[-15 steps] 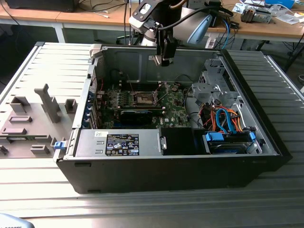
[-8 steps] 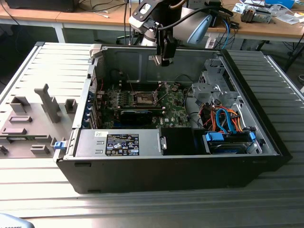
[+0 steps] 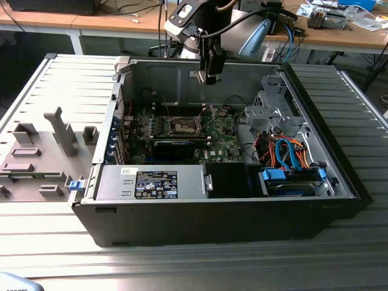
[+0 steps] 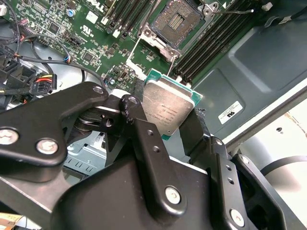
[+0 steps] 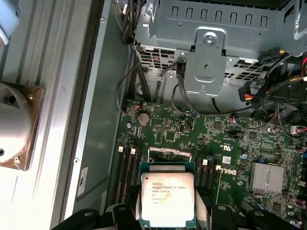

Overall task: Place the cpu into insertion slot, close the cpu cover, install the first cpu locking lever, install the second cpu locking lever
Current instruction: 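Place the cpu into insertion slot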

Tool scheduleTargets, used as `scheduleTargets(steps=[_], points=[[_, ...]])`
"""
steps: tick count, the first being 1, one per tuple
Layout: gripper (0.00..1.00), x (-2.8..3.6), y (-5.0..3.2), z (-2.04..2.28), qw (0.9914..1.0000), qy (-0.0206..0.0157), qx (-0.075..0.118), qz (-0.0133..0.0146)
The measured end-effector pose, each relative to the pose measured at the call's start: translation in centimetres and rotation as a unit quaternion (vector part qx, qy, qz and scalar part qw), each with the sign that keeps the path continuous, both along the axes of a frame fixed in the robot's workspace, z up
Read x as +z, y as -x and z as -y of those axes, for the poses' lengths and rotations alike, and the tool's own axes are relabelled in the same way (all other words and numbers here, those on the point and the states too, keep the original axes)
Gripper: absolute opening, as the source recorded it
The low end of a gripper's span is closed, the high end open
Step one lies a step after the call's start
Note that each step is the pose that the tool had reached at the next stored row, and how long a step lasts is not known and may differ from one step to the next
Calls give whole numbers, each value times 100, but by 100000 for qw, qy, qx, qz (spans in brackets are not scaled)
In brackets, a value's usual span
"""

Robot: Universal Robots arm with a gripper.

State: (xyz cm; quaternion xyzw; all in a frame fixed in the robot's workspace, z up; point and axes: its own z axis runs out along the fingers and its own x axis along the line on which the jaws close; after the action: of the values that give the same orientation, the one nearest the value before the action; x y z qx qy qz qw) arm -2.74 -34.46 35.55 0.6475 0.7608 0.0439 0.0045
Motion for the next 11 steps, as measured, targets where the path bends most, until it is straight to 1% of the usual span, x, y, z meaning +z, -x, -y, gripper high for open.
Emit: scheduleTargets(steps=[11], points=[[55, 0, 0, 0, 99999, -3, -521, 1]])
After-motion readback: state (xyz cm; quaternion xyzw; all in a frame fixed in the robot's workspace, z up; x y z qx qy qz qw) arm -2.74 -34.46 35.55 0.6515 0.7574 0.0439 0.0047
